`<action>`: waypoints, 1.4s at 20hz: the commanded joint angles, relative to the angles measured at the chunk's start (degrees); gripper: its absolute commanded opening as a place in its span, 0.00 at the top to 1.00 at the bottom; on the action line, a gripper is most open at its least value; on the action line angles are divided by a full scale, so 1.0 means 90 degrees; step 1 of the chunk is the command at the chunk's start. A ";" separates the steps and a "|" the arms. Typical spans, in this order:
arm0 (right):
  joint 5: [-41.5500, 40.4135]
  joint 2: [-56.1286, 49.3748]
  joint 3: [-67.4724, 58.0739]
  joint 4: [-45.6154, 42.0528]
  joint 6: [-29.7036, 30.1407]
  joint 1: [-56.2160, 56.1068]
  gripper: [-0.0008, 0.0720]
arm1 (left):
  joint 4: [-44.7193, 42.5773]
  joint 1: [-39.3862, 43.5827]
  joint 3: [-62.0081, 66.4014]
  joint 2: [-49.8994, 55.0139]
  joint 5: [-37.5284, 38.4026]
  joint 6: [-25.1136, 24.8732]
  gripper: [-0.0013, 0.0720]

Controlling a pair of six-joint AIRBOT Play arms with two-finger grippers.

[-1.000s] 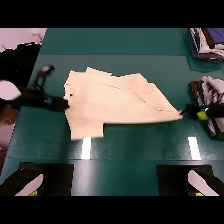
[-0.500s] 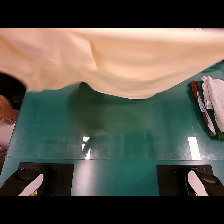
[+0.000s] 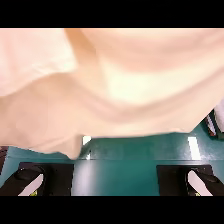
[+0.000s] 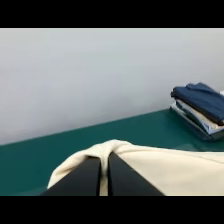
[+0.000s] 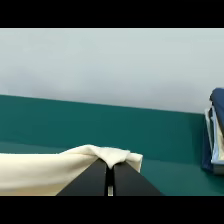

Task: Fold the shirts.

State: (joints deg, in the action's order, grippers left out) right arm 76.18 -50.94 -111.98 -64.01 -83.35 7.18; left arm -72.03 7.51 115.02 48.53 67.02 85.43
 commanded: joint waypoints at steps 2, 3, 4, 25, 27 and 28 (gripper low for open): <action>0.1115 -0.1290 0.0236 -0.0061 -0.0291 -0.0022 0.97 | -0.0321 0.0000 -0.2023 0.0500 0.0024 -0.0044 0.95; 0.1180 -0.1576 0.0619 -0.0056 -0.0306 -0.0024 0.97 | -0.0359 0.0000 -0.2419 0.0804 0.0056 -0.0044 0.95; 0.1209 -0.1838 0.1015 -0.0061 -0.0306 -0.0044 0.97 | -0.0359 0.0000 -0.2727 0.1137 0.0051 -0.0075 0.95; -0.0488 -0.4065 0.3271 -0.0903 0.0301 -0.0415 0.97 | -0.0197 -0.0005 -0.2509 0.5168 0.0539 -0.0823 0.95; -0.0903 -0.3886 0.3946 -0.0835 0.0301 -0.0430 0.97 | -0.0066 -0.0005 -0.3106 0.5170 0.0410 -0.0826 0.95; -0.0979 -0.3883 0.4148 -0.0780 0.0301 -0.0440 0.97 | 0.0036 -0.0005 -0.3371 0.5170 0.0308 -0.0828 0.95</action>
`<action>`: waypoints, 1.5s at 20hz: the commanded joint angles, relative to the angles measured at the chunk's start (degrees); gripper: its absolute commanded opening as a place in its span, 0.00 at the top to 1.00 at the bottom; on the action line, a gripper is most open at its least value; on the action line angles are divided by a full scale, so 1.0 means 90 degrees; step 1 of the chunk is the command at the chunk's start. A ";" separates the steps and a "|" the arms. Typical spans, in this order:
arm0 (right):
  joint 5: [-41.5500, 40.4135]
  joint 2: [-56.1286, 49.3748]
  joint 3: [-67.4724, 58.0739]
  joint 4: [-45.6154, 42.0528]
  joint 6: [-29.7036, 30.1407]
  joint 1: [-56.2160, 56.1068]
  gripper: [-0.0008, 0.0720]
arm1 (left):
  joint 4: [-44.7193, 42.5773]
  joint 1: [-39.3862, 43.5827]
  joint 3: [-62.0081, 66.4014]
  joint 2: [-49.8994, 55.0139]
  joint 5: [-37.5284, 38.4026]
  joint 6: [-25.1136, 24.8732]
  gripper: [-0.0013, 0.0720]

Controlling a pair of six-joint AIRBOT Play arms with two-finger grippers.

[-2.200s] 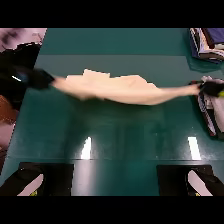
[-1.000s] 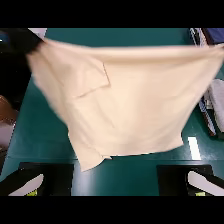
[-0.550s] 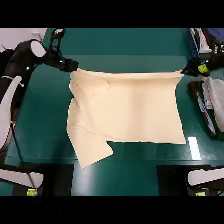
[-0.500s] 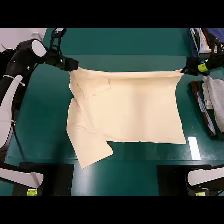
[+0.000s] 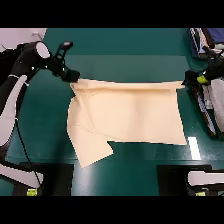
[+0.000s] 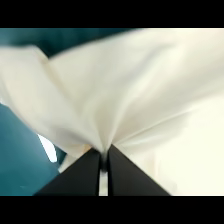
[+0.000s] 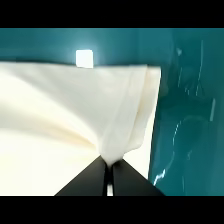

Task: Fold the shirts.

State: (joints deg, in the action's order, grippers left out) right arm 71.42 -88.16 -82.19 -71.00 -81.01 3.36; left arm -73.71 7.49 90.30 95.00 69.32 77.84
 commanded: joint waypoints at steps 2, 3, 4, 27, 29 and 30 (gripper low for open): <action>-0.0566 0.0250 0.1115 0.0265 0.0041 -0.0015 0.97 | 0.0435 -0.0002 -0.1020 0.0007 -0.0182 0.0015 0.95; -0.0600 0.0250 0.1205 0.0447 0.0044 -0.0015 0.97 | 0.0503 -0.0002 -0.1100 0.0007 -0.0245 0.0019 0.94; -0.0566 0.0248 0.1207 0.0595 0.0044 -0.0017 0.95 | 0.0563 -0.0002 -0.1095 0.0010 -0.0250 0.0022 0.71; 0.0085 0.3364 0.2861 0.0957 0.0061 0.0920 0.40 | 0.1622 -0.0002 -0.7016 -0.4490 -0.0828 0.0869 0.33; 0.0141 0.3364 0.2861 0.0957 0.0061 0.0920 0.40 | 0.1749 -0.0002 -0.7065 -0.4473 -0.0974 0.0857 0.33; 0.0180 0.3364 0.2861 0.0954 0.0061 0.0920 0.40 | 0.1736 -0.0002 -0.7074 -0.4471 -0.0984 0.0855 0.33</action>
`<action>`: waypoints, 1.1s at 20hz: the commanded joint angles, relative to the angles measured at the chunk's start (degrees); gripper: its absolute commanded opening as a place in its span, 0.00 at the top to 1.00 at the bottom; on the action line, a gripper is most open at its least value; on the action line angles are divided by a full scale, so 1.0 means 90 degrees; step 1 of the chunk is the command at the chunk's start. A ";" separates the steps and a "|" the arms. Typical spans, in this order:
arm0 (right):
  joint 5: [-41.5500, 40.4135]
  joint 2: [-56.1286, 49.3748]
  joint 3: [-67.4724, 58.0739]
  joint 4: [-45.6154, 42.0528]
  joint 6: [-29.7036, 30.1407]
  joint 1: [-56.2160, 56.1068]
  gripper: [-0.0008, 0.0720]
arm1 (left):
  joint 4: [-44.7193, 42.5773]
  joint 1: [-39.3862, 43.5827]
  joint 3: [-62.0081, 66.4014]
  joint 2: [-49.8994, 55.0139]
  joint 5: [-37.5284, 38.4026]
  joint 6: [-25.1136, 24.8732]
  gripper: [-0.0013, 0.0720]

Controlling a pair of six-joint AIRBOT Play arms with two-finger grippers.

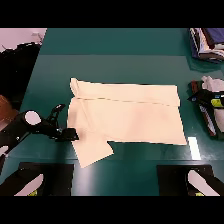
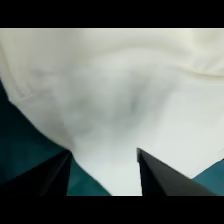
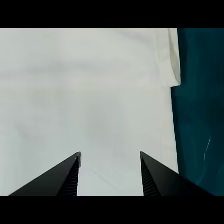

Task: Fold the shirts.

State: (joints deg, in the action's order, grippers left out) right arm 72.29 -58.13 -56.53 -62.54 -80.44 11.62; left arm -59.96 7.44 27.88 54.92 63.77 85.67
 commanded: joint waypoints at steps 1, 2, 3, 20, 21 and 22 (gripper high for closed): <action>0.0126 0.0027 0.0010 0.0015 -0.0002 0.0002 0.40 | 0.0211 0.0002 -0.0136 -0.0019 -0.0364 -0.0015 0.33; 0.0175 0.0029 0.0010 0.0010 -0.0002 0.0002 0.40 | 0.0216 0.0002 -0.0136 -0.0019 -0.0362 -0.0012 0.33; 0.0226 0.0029 0.0012 0.0000 -0.0002 0.0002 0.40 | 0.0214 0.0002 -0.0134 -0.0019 -0.0372 -0.0012 0.33; 0.0481 0.0027 0.3478 -0.0325 -0.0002 0.2091 0.34 | 0.0117 0.0002 0.0811 -0.0585 0.0017 -0.0138 0.95; 0.0379 0.0027 0.3509 -0.0284 -0.0005 0.1982 0.35 | 0.0117 0.0002 0.0811 -0.0585 0.0015 -0.0136 0.95; 0.0253 0.0027 0.3502 -0.0265 -0.0005 0.1836 0.42 | 0.0114 0.0002 0.0811 -0.0585 0.0017 -0.0138 0.95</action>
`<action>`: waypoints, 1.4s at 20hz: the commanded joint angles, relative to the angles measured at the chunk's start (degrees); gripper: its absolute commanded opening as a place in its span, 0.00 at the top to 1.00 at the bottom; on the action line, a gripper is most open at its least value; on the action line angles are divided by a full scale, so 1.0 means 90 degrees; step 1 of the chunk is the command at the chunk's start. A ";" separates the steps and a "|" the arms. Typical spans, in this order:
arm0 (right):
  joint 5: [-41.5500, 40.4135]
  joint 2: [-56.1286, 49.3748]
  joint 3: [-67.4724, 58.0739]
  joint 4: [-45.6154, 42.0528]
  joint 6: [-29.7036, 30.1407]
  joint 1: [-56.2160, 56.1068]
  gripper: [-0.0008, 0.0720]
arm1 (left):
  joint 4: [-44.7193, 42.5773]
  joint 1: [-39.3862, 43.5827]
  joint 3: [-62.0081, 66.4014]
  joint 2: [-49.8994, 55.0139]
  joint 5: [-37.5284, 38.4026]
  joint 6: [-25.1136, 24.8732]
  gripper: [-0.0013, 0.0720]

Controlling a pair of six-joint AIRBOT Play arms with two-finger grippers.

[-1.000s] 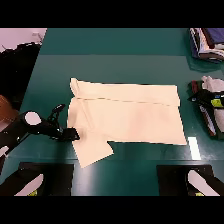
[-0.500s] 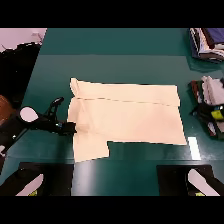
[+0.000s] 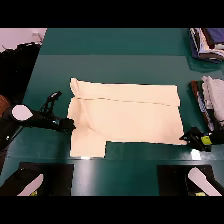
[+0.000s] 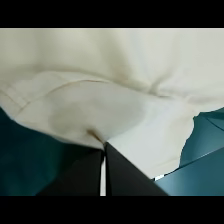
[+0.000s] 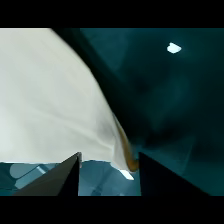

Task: Fold the shirts.

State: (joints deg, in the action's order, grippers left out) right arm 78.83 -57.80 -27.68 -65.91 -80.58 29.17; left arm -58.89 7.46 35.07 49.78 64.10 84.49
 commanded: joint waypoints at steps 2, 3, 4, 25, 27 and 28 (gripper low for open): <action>-0.0724 -0.0010 0.0296 0.0211 0.0007 -0.0398 0.59 | -0.0010 0.0000 0.0012 -0.0015 0.0005 -0.0007 0.95; -0.0765 -0.0010 0.0296 0.0204 0.0010 -0.0527 0.80 | -0.0070 0.0000 0.0015 -0.0015 0.0070 -0.0005 0.95; -0.0741 -0.0007 0.0291 0.0197 0.0012 -0.0663 0.97 | -0.0238 0.0000 0.0032 -0.0017 0.0233 0.0002 0.95; 0.0194 -0.0036 -0.3568 -0.0022 -0.0211 -0.1795 0.97 | -0.1870 0.0000 0.1855 0.0189 -0.0027 0.0316 0.95; -0.0066 -0.0874 -0.3983 0.0019 -0.0177 -0.2166 0.97 | -0.1872 0.0000 0.2319 0.1188 -0.0401 0.0192 0.95; -0.0168 -0.1282 -0.4184 0.0027 -0.0177 -0.2353 0.97 | -0.1875 0.0000 0.2535 0.1591 -0.0525 0.0090 0.95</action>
State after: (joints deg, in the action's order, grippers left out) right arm 81.43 -60.14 -60.25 -68.25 -83.15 11.18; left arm -75.48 7.51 53.04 53.15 67.20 88.55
